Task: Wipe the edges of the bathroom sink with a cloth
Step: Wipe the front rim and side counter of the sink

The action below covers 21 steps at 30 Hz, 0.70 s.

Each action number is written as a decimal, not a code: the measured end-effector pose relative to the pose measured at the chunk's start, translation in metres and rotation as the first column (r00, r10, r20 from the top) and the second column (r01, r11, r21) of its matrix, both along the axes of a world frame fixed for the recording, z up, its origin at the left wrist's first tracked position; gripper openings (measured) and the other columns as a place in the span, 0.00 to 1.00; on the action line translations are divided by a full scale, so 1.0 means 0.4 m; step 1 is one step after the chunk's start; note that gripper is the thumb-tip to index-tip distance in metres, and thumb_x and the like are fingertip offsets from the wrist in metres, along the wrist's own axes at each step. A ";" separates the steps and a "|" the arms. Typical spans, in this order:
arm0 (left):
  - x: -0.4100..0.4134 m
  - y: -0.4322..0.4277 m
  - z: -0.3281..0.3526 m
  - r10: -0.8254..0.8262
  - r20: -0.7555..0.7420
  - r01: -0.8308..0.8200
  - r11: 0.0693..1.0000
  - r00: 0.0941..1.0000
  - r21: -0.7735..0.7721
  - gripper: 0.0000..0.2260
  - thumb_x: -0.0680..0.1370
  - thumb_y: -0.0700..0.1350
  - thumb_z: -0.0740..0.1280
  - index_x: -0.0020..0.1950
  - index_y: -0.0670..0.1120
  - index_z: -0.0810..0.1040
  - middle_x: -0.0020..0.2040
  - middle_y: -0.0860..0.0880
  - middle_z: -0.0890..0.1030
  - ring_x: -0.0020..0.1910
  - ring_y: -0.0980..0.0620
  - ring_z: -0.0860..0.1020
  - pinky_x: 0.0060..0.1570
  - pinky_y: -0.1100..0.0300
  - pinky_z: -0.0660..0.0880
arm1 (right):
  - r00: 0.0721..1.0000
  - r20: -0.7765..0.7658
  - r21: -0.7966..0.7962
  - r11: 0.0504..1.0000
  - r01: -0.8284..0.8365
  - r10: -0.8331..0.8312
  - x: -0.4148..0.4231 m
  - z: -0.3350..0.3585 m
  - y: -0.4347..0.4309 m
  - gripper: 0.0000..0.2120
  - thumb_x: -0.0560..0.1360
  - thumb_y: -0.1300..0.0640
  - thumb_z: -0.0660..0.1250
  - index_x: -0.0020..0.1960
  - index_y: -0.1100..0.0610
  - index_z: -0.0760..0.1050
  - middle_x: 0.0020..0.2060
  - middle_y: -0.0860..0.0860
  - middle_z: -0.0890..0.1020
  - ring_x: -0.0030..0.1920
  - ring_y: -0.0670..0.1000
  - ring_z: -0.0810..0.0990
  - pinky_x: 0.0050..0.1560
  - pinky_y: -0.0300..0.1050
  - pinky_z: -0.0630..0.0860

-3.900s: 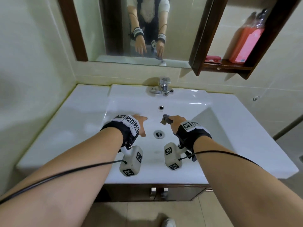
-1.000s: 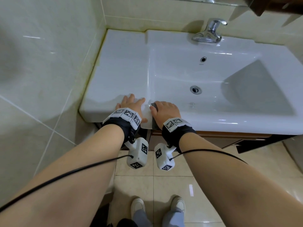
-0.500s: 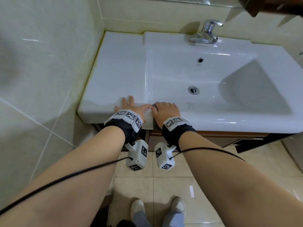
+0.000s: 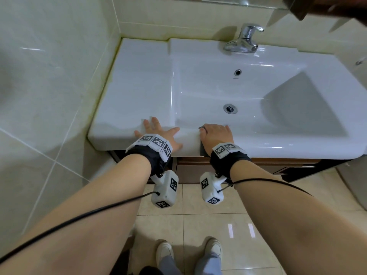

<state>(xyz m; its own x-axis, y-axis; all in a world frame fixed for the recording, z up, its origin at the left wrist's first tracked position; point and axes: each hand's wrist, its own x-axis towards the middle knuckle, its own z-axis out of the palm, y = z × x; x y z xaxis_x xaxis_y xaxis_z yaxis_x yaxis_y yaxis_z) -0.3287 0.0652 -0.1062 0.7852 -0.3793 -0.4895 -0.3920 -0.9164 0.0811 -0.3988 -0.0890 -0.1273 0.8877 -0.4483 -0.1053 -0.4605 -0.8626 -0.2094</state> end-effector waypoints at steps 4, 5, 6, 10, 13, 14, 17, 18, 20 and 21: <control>-0.017 -0.015 -0.007 0.021 0.041 -0.023 0.999 0.999 0.037 0.33 0.69 0.71 0.58 0.71 0.70 0.51 0.77 0.44 0.36 0.75 0.37 0.36 0.68 0.31 0.46 | 0.994 0.003 0.028 0.993 -0.113 0.113 0.019 -0.004 0.063 0.19 0.78 0.48 0.47 0.60 0.53 0.71 0.59 0.51 0.77 0.62 0.54 0.72 0.70 0.53 0.55; -0.019 -0.018 -0.008 0.023 0.050 -0.025 0.999 0.999 0.041 0.33 0.69 0.72 0.58 0.71 0.70 0.51 0.77 0.44 0.36 0.75 0.37 0.36 0.68 0.31 0.46 | 0.992 0.006 0.037 0.992 -0.123 0.123 0.018 -0.003 0.067 0.19 0.79 0.48 0.47 0.62 0.53 0.70 0.60 0.51 0.77 0.63 0.53 0.71 0.71 0.52 0.53; -0.021 -0.019 -0.008 0.027 0.055 -0.029 0.999 0.998 0.039 0.33 0.69 0.72 0.58 0.71 0.70 0.51 0.77 0.44 0.36 0.75 0.37 0.36 0.68 0.31 0.46 | 0.991 0.009 0.042 0.990 -0.133 0.132 0.015 -0.002 0.065 0.19 0.79 0.48 0.47 0.62 0.53 0.69 0.61 0.51 0.76 0.64 0.53 0.70 0.71 0.52 0.52; -0.024 -0.024 0.011 0.043 0.027 -0.044 0.999 0.999 0.019 0.32 0.71 0.68 0.61 0.73 0.67 0.53 0.77 0.43 0.36 0.75 0.37 0.36 0.68 0.30 0.46 | 0.992 0.019 0.047 0.991 -0.126 0.125 -0.008 0.003 0.025 0.19 0.79 0.48 0.48 0.62 0.52 0.70 0.61 0.50 0.76 0.64 0.53 0.71 0.72 0.53 0.52; -0.039 -0.033 0.029 0.049 0.008 -0.049 0.999 0.999 0.006 0.31 0.73 0.63 0.63 0.73 0.63 0.55 0.77 0.40 0.37 0.75 0.36 0.36 0.68 0.31 0.46 | 0.997 0.035 0.036 0.997 -0.065 0.064 -0.028 0.001 -0.017 0.19 0.78 0.49 0.48 0.61 0.52 0.72 0.59 0.50 0.78 0.62 0.54 0.72 0.71 0.54 0.55; -0.044 -0.037 0.035 0.049 0.008 -0.049 0.999 0.999 0.009 0.30 0.74 0.62 0.63 0.74 0.62 0.55 0.77 0.39 0.37 0.75 0.36 0.37 0.68 0.31 0.46 | 0.998 0.032 0.033 0.998 -0.052 0.051 -0.032 0.000 -0.028 0.19 0.78 0.49 0.48 0.60 0.53 0.72 0.58 0.51 0.78 0.61 0.54 0.73 0.70 0.54 0.56; -0.056 -0.046 0.048 0.035 0.011 -0.035 0.999 0.999 0.027 0.28 0.76 0.59 0.62 0.74 0.60 0.56 0.76 0.38 0.37 0.75 0.36 0.37 0.69 0.32 0.47 | 1.000 0.022 0.037 0.999 -0.009 0.008 -0.027 -0.003 -0.030 0.19 0.78 0.49 0.47 0.58 0.53 0.73 0.56 0.51 0.79 0.59 0.55 0.73 0.70 0.55 0.56; -0.058 -0.048 0.049 0.026 0.014 -0.027 0.999 1.000 0.036 0.28 0.77 0.59 0.62 0.74 0.60 0.56 0.76 0.38 0.37 0.75 0.35 0.37 0.69 0.33 0.47 | 1.000 0.017 0.038 0.999 -0.002 0.001 -0.022 -0.003 -0.019 0.19 0.78 0.49 0.47 0.58 0.53 0.73 0.56 0.52 0.79 0.60 0.55 0.73 0.71 0.55 0.56; -0.060 -0.048 0.046 0.010 0.023 -0.011 0.999 1.000 0.050 0.28 0.77 0.58 0.61 0.74 0.59 0.55 0.76 0.38 0.37 0.75 0.36 0.38 0.70 0.34 0.47 | 0.999 0.019 0.036 0.999 -0.030 0.030 -0.011 -0.007 0.012 0.19 0.78 0.49 0.47 0.59 0.54 0.72 0.57 0.52 0.78 0.61 0.55 0.72 0.71 0.55 0.54; -0.059 -0.048 0.042 -0.002 0.029 0.000 0.999 1.000 0.052 0.27 0.78 0.58 0.61 0.74 0.59 0.55 0.77 0.39 0.37 0.75 0.36 0.38 0.71 0.34 0.47 | 0.998 0.029 0.036 0.998 -0.059 0.058 -0.006 -0.011 0.026 0.19 0.78 0.49 0.47 0.60 0.53 0.71 0.59 0.52 0.77 0.62 0.55 0.71 0.71 0.55 0.52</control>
